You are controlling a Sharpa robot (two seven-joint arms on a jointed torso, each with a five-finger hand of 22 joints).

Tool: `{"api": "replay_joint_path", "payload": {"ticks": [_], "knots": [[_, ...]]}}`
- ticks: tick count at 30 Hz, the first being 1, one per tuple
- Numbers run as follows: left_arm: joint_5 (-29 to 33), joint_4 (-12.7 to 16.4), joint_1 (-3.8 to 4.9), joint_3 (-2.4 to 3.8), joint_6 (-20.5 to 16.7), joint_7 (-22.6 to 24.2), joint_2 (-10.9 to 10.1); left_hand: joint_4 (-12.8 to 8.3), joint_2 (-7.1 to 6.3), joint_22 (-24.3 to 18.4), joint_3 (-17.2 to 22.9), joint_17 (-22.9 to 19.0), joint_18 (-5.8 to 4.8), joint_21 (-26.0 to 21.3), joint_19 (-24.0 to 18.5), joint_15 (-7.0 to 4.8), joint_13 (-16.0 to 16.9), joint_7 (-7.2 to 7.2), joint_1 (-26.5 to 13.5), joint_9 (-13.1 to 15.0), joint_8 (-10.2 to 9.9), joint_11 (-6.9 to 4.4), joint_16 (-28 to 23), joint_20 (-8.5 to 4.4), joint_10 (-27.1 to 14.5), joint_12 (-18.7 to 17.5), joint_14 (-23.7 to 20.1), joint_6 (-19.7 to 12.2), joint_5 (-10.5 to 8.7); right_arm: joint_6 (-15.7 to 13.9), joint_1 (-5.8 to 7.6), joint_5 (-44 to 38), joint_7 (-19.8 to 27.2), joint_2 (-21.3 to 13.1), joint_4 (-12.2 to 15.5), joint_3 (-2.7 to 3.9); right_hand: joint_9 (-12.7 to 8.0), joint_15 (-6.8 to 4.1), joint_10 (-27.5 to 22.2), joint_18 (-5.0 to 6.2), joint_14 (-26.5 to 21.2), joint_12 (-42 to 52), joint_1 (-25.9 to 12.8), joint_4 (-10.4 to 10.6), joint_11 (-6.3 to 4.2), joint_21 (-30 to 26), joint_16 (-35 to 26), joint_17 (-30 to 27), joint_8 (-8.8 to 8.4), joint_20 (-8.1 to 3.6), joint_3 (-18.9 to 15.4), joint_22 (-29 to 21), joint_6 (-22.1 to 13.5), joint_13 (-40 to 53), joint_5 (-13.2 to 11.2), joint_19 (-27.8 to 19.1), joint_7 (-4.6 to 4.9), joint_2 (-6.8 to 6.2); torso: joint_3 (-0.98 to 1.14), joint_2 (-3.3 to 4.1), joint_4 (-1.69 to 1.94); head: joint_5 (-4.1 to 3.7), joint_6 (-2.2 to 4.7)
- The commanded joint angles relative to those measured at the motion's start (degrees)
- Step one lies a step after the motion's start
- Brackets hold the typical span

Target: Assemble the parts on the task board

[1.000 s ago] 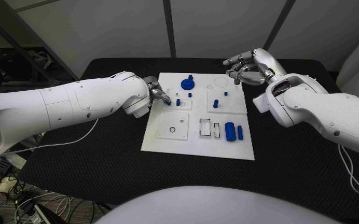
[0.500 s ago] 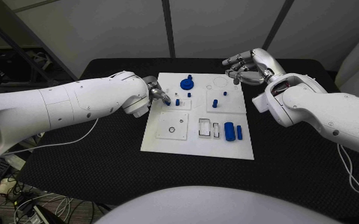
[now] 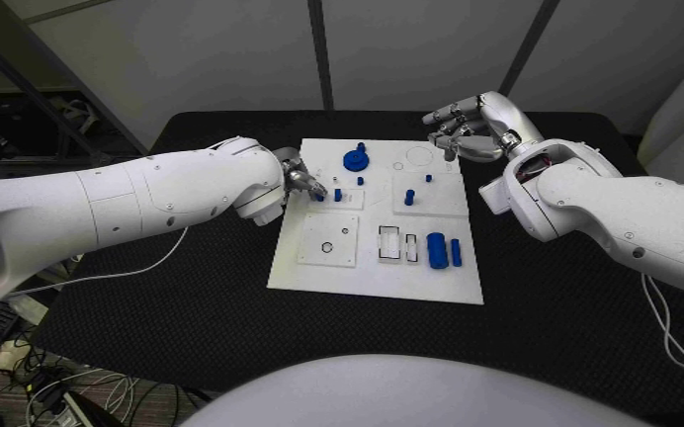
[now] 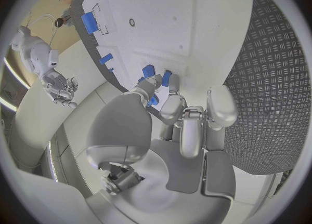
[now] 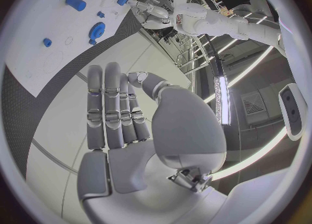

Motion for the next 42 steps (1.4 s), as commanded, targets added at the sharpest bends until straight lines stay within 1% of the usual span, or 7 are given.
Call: {"api": "replay_joint_path", "payload": {"ticks": [1, 6, 9, 16, 24, 36, 42], "knots": [[0.23, 0.31, -0.18, -0.09, 2.27, -0.05, 0.31, 0.43, 0.17, 4.8, -0.04, 14.1, -1.48, 0.2, 0.39, -0.12, 0.16, -1.13, -0.42, 0.06, -0.24, 0.01, 0.32, 0.16, -0.18, 0.46, 5.76, 0.8, -0.04, -0.05, 0.12, -0.16, 0.38, 0.05, 0.05, 0.04, -0.06, 0.06, -0.04, 0.67, 0.31, 0.08, -0.1, 0.02, 0.31, -0.29, -0.14, -0.07, -0.27, -0.02, -0.4, -0.09, 0.27, -0.07, 0.39, 0.31, 0.27, 0.42, 0.01, 0.0, 0.05, -0.02, 0.01], [0.23, 0.14, -0.18, -0.09, 2.24, -0.08, 0.38, 0.64, 0.09, 4.81, -0.15, 14.1, -1.49, 0.2, 0.4, -0.14, 0.16, -1.15, -0.52, 0.07, -0.26, -0.01, 0.32, 0.16, -0.18, 0.46, 5.76, 0.85, -0.04, -0.05, 0.12, -0.16, 0.38, 0.05, 0.04, 0.04, -0.06, 0.06, -0.04, 0.67, 0.31, 0.08, -0.1, 0.02, 0.31, -0.29, -0.14, -0.07, -0.27, -0.02, -0.4, -0.09, 0.27, -0.07, 0.39, 0.31, 0.27, 0.42, 0.01, 0.0, 0.0, -0.02, 0.01], [0.16, 0.0, -0.18, -0.09, 2.07, -0.09, 0.44, 1.42, -0.1, 4.83, -0.64, 14.03, -1.49, 0.16, 0.42, -0.23, 0.19, -1.29, -0.53, 0.1, -0.43, -0.13, 0.29, 0.11, -0.19, 0.48, 5.75, 1.03, -2.56, -0.06, 0.12, -0.16, 0.38, 0.04, 0.05, 0.04, -0.06, 0.06, -0.04, 0.67, 0.31, 0.08, -0.1, 0.02, 0.31, -0.29, -0.14, -0.07, -0.27, -0.02, -0.4, -0.09, 0.27, -0.07, 0.39, 0.31, 0.27, 0.42, 0.02, 0.02, -0.02, -0.04, 0.01], [0.1, -0.49, -0.18, -0.08, 1.62, -0.06, 0.55, 3.37, -0.56, 4.85, -1.67, 13.95, -1.49, 0.09, 0.46, -0.26, 0.23, -1.31, -1.07, 0.08, -0.78, -0.14, 0.25, 0.06, -0.26, 0.48, 5.73, 1.32, -4.13, -0.09, 0.12, -0.16, 0.38, 0.0, 0.04, 0.04, -0.06, 0.05, -0.04, 0.67, 0.44, 0.15, -0.09, -0.06, 0.3, -0.41, -0.4, -0.03, -0.28, -0.04, -0.46, -0.1, 0.29, -0.3, 0.47, 0.39, 0.26, 0.44, 0.01, 0.02, 0.0, -0.11, 0.01], [-0.13, -0.37, -0.18, -0.02, 0.52, 0.54, 0.06, 9.69, -2.68, 4.87, -6.18, 13.49, -1.46, -0.23, 0.52, -0.24, -0.16, -1.31, -1.09, -0.15, -1.77, -0.03, 0.03, -0.02, -0.61, 0.1, 5.62, 2.08, -13.41, 0.06, 0.12, -0.14, 0.44, 0.0, 0.0, 0.04, -0.06, 0.05, -0.05, 0.67, 0.44, 0.15, -0.1, -0.08, 0.3, -0.43, -0.44, -0.03, -0.29, -0.04, -0.47, -0.1, 0.28, -0.33, 0.48, 0.39, 0.26, 0.42, 0.01, -0.01, 0.02, -0.21, 0.01], [-0.69, 0.26, -0.16, 0.52, 0.17, 0.85, -0.91, 18.52, -4.29, 4.79, -12.08, 12.86, -1.36, -1.03, 0.4, -0.1, -0.92, -0.86, 3.36, -0.19, -2.94, 0.25, -0.28, 0.06, -1.14, -0.58, 5.49, 2.58, -17.36, 0.18, 0.12, -0.12, 0.43, -0.01, -0.03, 0.03, -0.07, 0.05, -0.07, 0.67, 0.43, 0.14, -0.1, -0.1, 0.3, -0.44, -0.47, -0.03, -0.3, -0.04, -0.49, -0.11, 0.24, -0.35, 0.49, 0.38, 0.27, 0.39, 0.0, 0.01, 0.05, -0.28, 0.01], [-0.9, 0.44, -0.16, 1.45, 0.24, 0.87, -1.19, 19.53, -4.26, 4.81, -12.63, 12.91, -1.35, -1.05, 0.42, -0.07, -0.86, -0.81, 3.81, -0.13, -3.01, 0.27, -0.25, 0.06, -1.13, -0.53, 5.5, 2.7, -17.94, 0.13, 0.11, -0.12, 0.45, -0.08, 0.01, 0.03, -0.09, 0.07, -0.09, 0.66, 0.41, 0.14, -0.11, -0.13, 0.32, -0.48, -0.55, -0.03, -0.34, -0.03, -0.51, -0.11, 0.16, -0.41, 0.5, 0.37, 0.28, 0.36, 0.0, 0.01, 0.02, -0.23, 0.01]]}}
